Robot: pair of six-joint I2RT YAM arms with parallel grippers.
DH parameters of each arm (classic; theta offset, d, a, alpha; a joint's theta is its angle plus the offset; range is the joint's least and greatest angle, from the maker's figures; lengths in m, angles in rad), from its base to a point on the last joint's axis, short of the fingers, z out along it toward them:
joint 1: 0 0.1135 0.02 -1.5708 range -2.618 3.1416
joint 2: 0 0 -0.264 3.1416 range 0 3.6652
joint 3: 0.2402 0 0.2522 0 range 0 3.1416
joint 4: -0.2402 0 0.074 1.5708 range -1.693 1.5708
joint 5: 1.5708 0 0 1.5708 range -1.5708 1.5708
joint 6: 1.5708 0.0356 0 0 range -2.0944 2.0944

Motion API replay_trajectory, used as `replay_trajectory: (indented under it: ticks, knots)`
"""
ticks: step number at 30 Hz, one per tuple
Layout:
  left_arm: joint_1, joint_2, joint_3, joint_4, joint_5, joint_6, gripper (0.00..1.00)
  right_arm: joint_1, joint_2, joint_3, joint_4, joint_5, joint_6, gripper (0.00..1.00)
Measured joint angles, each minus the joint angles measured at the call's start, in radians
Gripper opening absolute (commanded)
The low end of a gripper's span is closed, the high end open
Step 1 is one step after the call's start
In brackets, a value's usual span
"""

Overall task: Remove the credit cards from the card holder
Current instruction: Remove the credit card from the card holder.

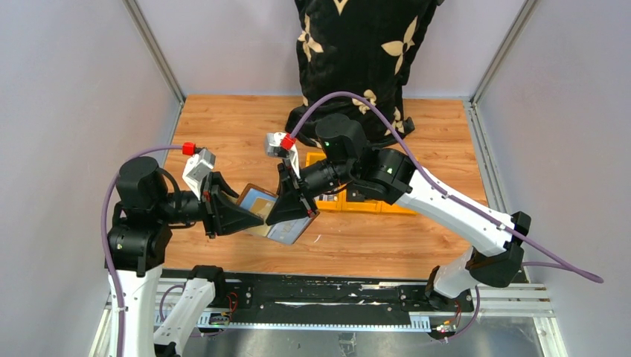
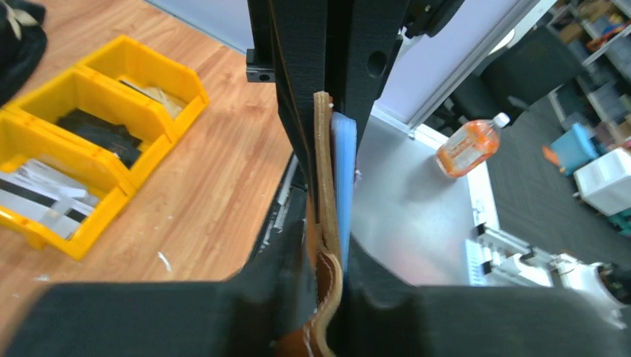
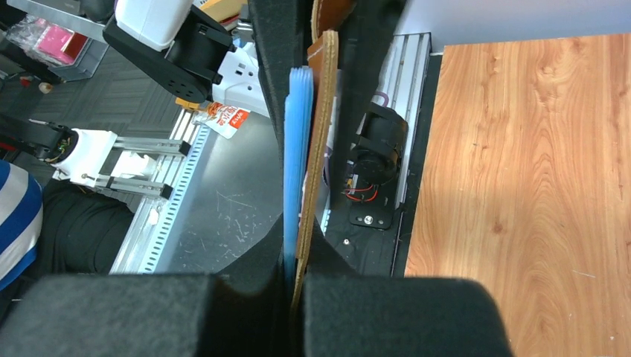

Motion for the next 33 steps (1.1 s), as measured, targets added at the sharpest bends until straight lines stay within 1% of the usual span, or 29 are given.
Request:
replay_trajectory:
  ticks: [2,3,4,6,8,9,11,12,14,16,18,21,23,25,29,33]
  knots:
    - [0.0,0.001,0.0,-0.007,0.013,0.0,0.03,0.0,0.005,0.003,-0.008,0.011,-0.007,0.14]
    - [0.0,0.001,0.0,-0.01,0.016,0.0,0.0,0.0,0.005,0.006,-0.013,0.013,-0.011,0.27]
    - [0.0,0.001,0.001,-0.011,0.016,-0.001,0.0,0.0,0.005,0.006,-0.015,0.014,-0.013,0.4]
    - [0.0,0.004,0.002,-0.013,0.011,0.0,0.0,0.0,0.005,0.006,-0.018,0.018,-0.018,0.51]
    - [0.0,0.012,0.004,-0.012,-0.011,0.001,0.0,0.0,-0.002,0.003,-0.014,0.027,-0.017,0.59]
    - [0.0,0.02,0.009,-0.013,-0.025,0.003,0.0,-0.001,-0.017,-0.015,0.005,0.043,-0.012,0.61]
    - [0.0,0.035,0.015,-0.007,-0.045,-0.002,0.0,-0.011,-0.059,-0.064,0.05,0.085,0.011,0.62]
    - [0.0,0.04,0.015,0.004,-0.059,-0.011,0.0,-0.018,-0.093,-0.105,0.079,0.116,0.024,0.66]
    - [0.0,0.039,0.008,0.054,-0.095,-0.06,0.0,-0.039,-0.17,-0.18,0.122,0.192,0.047,0.68]
    - [0.0,0.017,-0.023,0.145,-0.14,-0.134,0.0,-0.061,-0.276,-0.267,0.185,0.286,0.079,0.68]
    - [0.0,-0.018,-0.073,0.252,-0.177,-0.224,0.0,-0.068,-0.361,-0.319,0.231,0.348,0.105,0.67]
    - [0.0,-0.06,-0.128,0.379,-0.231,-0.334,0.0,-0.068,-0.45,-0.364,0.315,0.391,0.154,0.64]
    - [0.0,-0.064,-0.138,0.427,-0.256,-0.378,0.0,-0.068,-0.47,-0.391,0.374,0.388,0.191,0.61]
    - [0.0,-0.061,-0.139,0.461,-0.272,-0.416,0.0,-0.068,-0.463,-0.408,0.433,0.37,0.234,0.6]
    - [0.0,-0.058,-0.14,0.48,-0.294,-0.45,0.0,-0.068,-0.389,-0.418,0.5,0.334,0.299,0.6]
    - [0.0,-0.058,-0.145,0.5,-0.299,-0.486,0.0,-0.068,-0.318,-0.44,0.53,0.303,0.359,0.6]
